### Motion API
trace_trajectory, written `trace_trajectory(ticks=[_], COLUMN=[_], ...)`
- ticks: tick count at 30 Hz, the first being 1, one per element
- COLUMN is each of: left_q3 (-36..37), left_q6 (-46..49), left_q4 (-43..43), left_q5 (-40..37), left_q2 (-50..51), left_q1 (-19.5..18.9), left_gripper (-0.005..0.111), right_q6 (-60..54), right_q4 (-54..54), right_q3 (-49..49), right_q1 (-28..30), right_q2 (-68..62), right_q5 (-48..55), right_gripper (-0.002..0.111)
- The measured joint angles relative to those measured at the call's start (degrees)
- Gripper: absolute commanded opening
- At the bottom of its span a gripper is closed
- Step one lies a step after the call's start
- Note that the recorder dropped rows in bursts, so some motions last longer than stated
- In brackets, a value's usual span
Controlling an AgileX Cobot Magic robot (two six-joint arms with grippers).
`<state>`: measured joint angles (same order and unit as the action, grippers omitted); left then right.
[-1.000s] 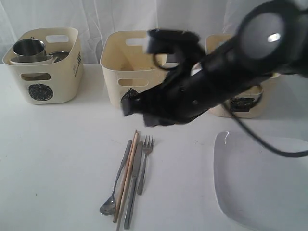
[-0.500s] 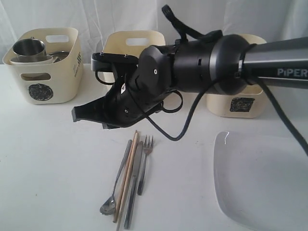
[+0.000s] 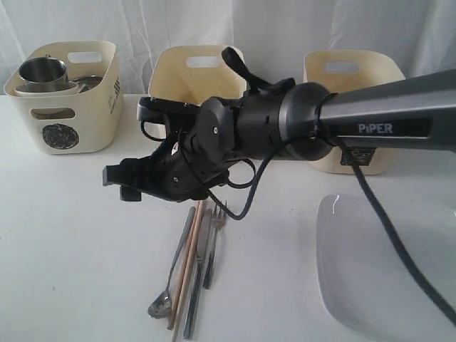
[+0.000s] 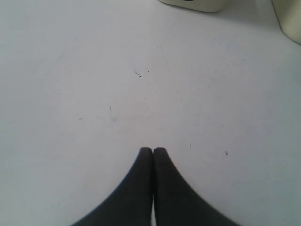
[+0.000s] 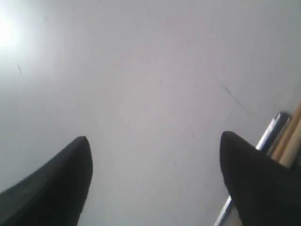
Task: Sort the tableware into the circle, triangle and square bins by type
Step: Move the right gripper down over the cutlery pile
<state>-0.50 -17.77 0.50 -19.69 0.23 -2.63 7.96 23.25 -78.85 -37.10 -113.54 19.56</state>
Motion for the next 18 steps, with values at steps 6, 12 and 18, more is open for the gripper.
trace_trajectory(ticks=[6,12,18], left_q3=[0.0,0.0,0.0], left_q6=[0.0,0.0,0.0], left_q4=[0.0,0.0,0.0], left_q5=[0.0,0.0,0.0], left_q2=[0.0,0.0,0.0], left_q1=[0.0,0.0,0.0], left_gripper=[0.0,0.0,0.0], right_q6=[0.1,6.83,29.74], right_q4=[3.23,-5.34,-30.58], right_q3=[-0.38,-2.1,-8.66], right_q1=[0.0,-0.37,-4.61], right_q2=[-1.12,-1.12,-2.35], right_q5=[1.15,15.27,25.79], right_gripper=[0.071,0.071,0.071])
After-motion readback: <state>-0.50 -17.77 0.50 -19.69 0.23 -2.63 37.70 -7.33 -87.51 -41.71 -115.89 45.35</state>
